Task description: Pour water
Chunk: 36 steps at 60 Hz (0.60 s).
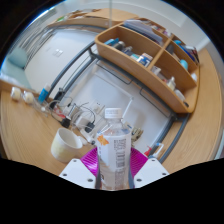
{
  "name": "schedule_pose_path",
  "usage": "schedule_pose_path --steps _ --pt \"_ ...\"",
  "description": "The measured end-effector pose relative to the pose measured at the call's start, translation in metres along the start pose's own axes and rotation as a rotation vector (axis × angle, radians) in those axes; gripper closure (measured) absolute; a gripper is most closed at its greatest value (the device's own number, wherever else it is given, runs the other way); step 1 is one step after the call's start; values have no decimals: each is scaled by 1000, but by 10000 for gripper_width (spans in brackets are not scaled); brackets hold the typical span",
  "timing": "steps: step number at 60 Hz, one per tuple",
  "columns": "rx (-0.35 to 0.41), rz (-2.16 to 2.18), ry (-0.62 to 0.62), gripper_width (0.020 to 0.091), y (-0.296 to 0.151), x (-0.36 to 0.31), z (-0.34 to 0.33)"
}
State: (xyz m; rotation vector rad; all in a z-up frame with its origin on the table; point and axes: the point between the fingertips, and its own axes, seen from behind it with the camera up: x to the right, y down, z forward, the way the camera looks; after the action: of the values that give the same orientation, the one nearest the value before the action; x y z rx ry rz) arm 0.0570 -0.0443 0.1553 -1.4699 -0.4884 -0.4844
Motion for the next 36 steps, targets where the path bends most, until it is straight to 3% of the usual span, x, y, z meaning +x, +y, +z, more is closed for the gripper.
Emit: schedule_pose_path --steps 12,19,36 --pt "43 -673 21 719 -1 12 45" --pt "37 -895 -16 719 5 1 67" --pt "124 -1326 -34 721 -11 -12 89"
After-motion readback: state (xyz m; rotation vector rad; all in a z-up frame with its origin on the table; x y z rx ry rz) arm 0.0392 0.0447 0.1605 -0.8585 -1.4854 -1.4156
